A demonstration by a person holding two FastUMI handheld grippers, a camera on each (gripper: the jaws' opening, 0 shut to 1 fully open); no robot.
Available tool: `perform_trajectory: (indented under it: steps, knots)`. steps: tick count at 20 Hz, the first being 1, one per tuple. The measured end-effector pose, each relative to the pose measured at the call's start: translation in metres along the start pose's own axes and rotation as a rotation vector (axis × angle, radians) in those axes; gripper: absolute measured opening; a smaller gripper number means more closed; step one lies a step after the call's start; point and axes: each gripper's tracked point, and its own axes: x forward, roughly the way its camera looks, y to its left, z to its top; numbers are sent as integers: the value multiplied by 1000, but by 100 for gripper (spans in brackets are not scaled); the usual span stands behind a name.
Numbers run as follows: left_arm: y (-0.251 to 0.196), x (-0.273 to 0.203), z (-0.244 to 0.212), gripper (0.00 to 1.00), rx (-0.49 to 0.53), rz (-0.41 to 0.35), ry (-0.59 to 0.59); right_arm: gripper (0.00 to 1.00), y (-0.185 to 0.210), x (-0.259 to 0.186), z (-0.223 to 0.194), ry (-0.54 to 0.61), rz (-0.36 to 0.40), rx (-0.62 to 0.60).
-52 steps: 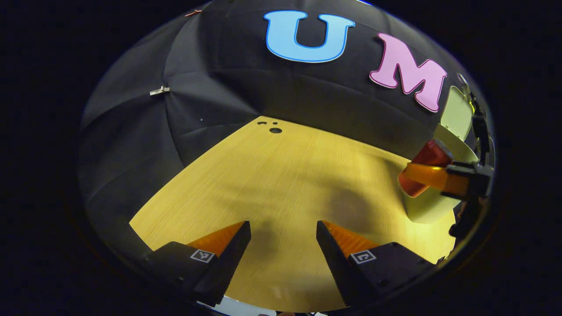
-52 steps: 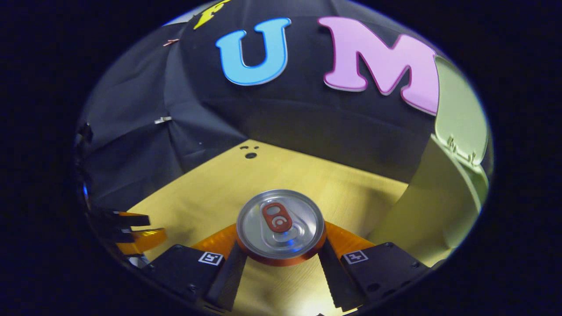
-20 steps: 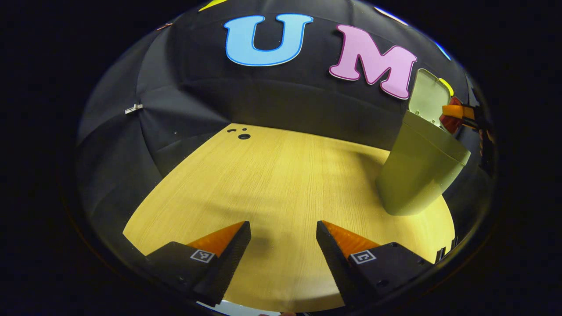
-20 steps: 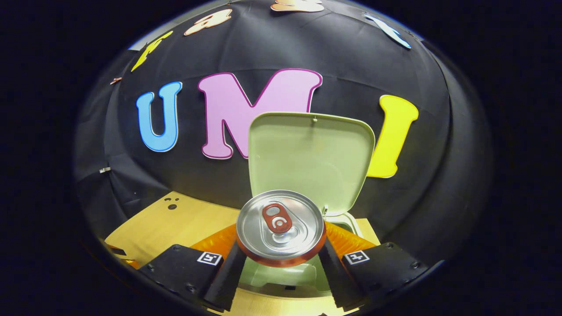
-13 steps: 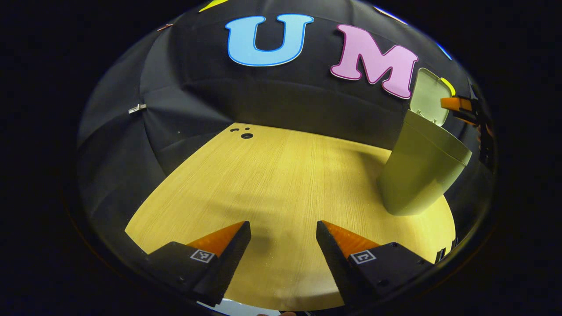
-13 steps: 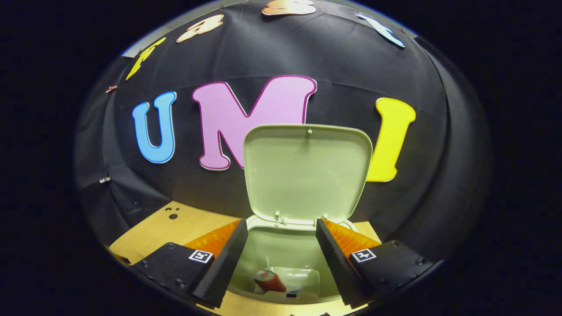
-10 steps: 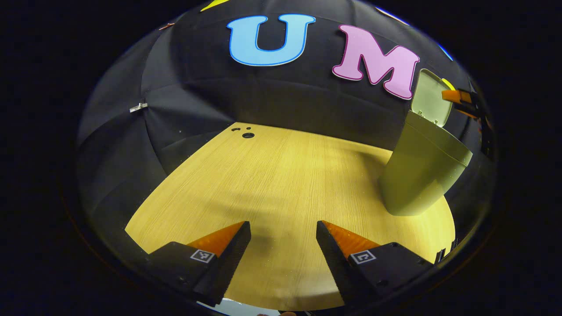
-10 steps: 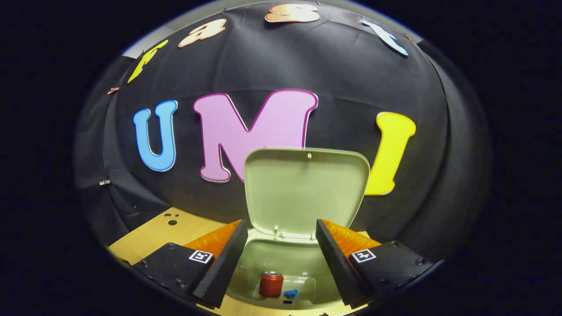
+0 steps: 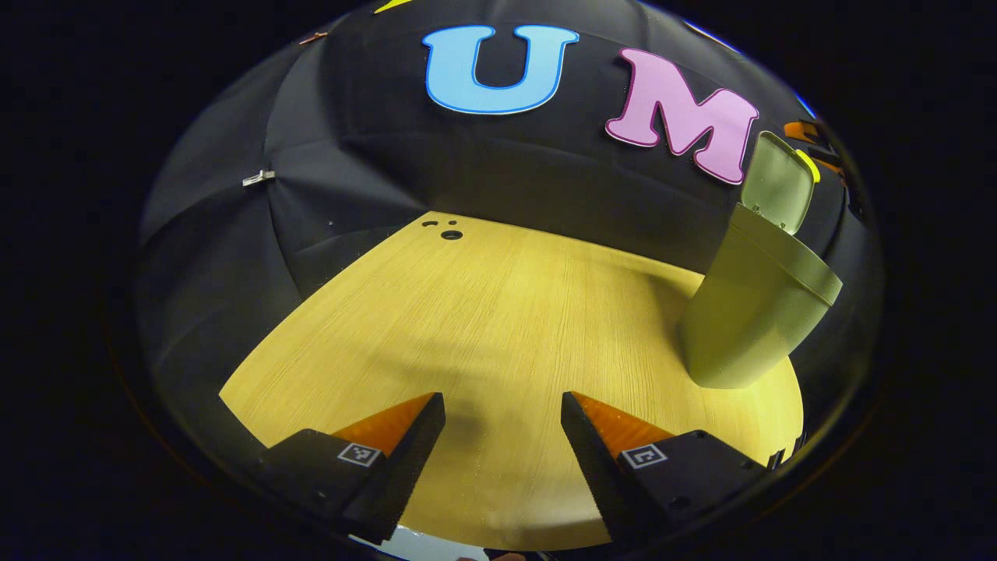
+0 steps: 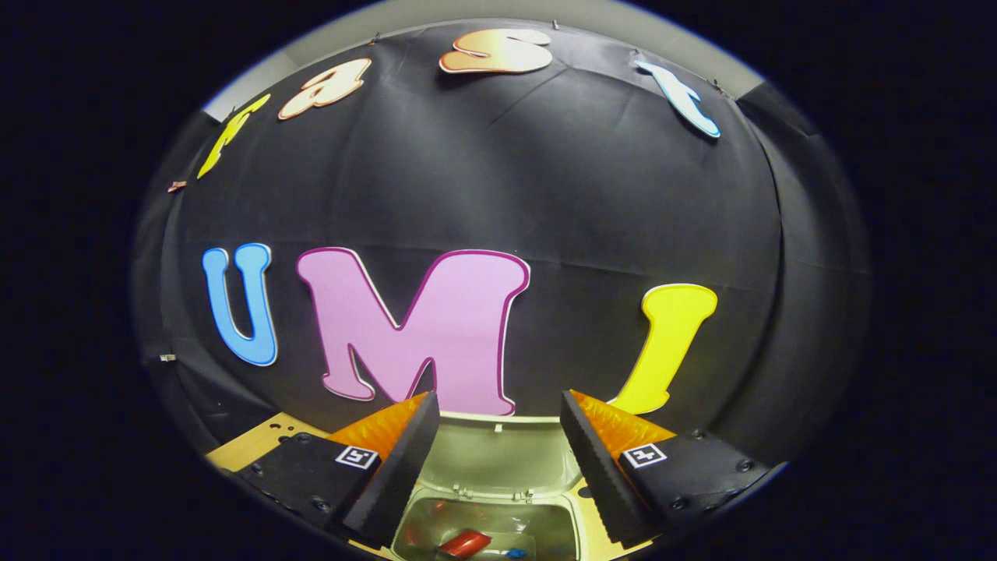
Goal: Press the lid of the desktop garbage bin to open it, pick up the crumpled paper on the desktop and throw it into the bin, then pick up the pop can on the desktop and drop it into the bin, and finally close the garbage bin lid.
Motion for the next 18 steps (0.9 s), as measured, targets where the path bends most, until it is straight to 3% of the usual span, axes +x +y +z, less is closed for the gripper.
perform_trajectory:
  steps: [6,12,18]
  knots:
    - [19,-11,-12,96,-28,41,7,98,-6,40,-3,57,-28,65]
    - [33,-21,-20,96,-54,74,10,97,-2,52,-25,135,-19,52]
    - [14,-26,-5,96,-14,16,-23,98,-1,33,-27,148,0,8]
